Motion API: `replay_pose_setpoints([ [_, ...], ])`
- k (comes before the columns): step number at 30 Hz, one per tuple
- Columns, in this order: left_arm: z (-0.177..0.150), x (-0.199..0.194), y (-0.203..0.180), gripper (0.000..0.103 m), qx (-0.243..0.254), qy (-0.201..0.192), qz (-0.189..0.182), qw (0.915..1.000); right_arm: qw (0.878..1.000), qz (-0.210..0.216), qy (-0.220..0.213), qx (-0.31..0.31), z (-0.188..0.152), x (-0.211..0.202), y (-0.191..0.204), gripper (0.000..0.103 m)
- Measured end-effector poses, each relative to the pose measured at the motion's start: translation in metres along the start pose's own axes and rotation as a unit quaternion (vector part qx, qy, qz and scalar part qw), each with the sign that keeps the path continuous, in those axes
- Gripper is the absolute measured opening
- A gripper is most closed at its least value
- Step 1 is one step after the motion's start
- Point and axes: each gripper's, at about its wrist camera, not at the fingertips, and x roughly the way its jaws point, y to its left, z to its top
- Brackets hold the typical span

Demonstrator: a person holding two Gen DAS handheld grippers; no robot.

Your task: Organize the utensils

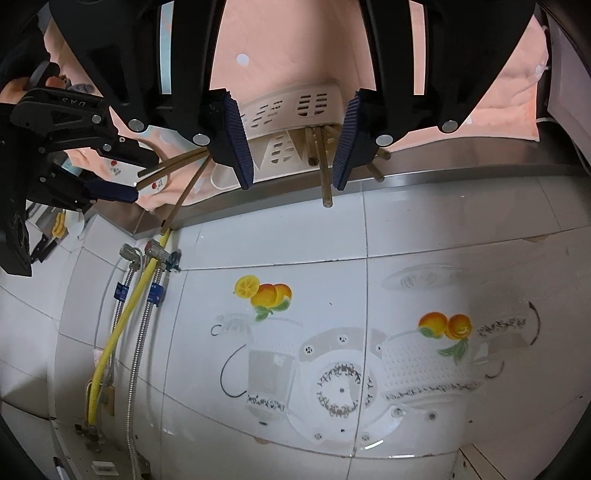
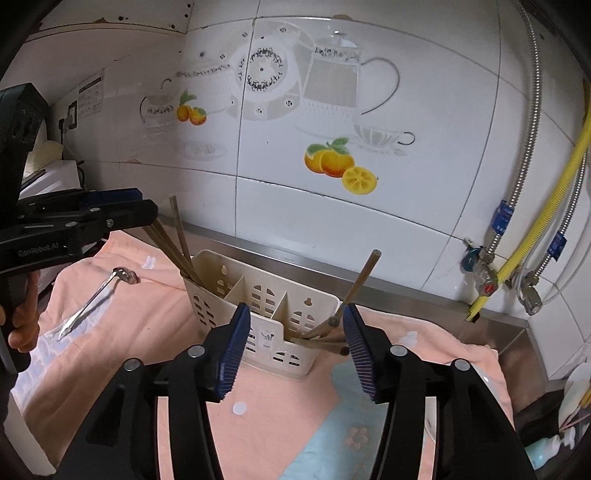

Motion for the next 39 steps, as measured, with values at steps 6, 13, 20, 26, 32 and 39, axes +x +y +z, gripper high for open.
replay_pose_setpoints([
  [6,-0.014,-0.027,-0.002,0.069,0.009,-0.015,0.014,0.9998,1.0,-0.009,-0.013,0.001,-0.01,-0.017,0.004,0.067],
  [13,-0.036,-0.052,-0.004,0.093,0.016,-0.024,0.026,0.9992,0.999,-0.011,-0.03,0.005,-0.025,-0.039,0.014,0.081],
  [20,-0.061,-0.067,-0.005,0.098,0.014,-0.018,0.03,0.9993,0.999,-0.009,-0.038,0.01,-0.042,-0.052,0.024,0.09],
  [26,-0.076,-0.077,-0.005,0.098,0.012,-0.018,0.037,0.9991,0.999,-0.013,-0.039,0.013,-0.056,-0.059,0.03,0.092],
  [32,-0.091,-0.088,-0.008,0.098,0.015,-0.02,0.043,0.9987,0.999,-0.006,-0.043,0.029,-0.072,-0.069,0.035,0.093],
  [39,-0.11,-0.099,-0.014,0.098,0.018,-0.017,0.045,0.9987,0.998,-0.001,-0.042,0.045,-0.091,-0.074,0.045,0.094],
])
